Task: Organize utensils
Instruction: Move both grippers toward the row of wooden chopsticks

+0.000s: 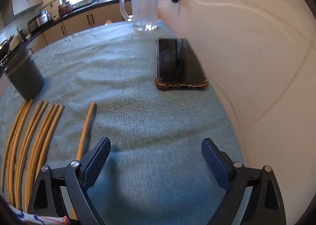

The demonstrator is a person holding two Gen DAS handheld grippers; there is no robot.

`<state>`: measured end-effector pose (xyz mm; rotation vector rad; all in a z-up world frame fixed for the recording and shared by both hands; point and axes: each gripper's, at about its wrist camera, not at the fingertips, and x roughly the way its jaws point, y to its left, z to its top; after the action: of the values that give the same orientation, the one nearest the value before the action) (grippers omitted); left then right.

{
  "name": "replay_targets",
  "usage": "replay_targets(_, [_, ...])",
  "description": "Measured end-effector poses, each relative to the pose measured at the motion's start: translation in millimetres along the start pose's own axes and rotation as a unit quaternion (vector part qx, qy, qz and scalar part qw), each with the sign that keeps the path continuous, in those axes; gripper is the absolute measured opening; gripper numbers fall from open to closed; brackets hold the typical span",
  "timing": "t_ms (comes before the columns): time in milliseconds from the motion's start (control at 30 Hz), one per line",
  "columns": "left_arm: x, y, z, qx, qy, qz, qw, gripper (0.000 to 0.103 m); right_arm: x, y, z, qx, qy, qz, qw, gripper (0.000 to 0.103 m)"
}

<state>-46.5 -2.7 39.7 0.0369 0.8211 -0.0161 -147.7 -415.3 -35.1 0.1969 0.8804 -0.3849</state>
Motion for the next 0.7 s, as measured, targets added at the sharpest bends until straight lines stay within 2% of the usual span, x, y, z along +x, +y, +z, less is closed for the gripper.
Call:
replay_targets(167, [-68.1, -12.2, -1.5, 0.014, -0.099, 0.014, 0.9949, 0.103, -57.8, 6.0, -10.0, 0.007, -0.068, -0.003, 0.998, 0.095])
replay_targets(300, [-111.1, -15.7, 2.3, 0.011, -0.139, 0.017, 0.9901, 0.103, -95.1, 20.6, -16.2, 0.013, -0.12, -0.001, 0.993, 0.095])
replay_targets(400, [-127.5, -17.0, 0.4, 0.009, -0.134, 0.001, 0.991, 0.103, -130.4, 34.8, -28.5, 0.013, -0.189, -0.017, 0.982, 0.095])
replay_targets(467, [-133.7, -19.2, -3.6, 0.014, -0.125, -0.002, 0.9921, 0.103, -143.3, 42.7, -33.9, 0.014, -0.207, -0.018, 0.978, 0.095])
replay_targets(600, [-136.2, -34.1, -16.3, 0.022, -0.122, -0.005, 0.9922, 0.103, -154.6, 48.9, -39.3, 0.026, -0.209, 0.021, 0.977, 0.095])
replay_targets(700, [-146.1, -38.1, -22.9, 0.029, -0.128, -0.005, 0.9914, 0.103, -161.1, 55.6, -45.2, 0.023, -0.212, 0.026, 0.977, 0.095])
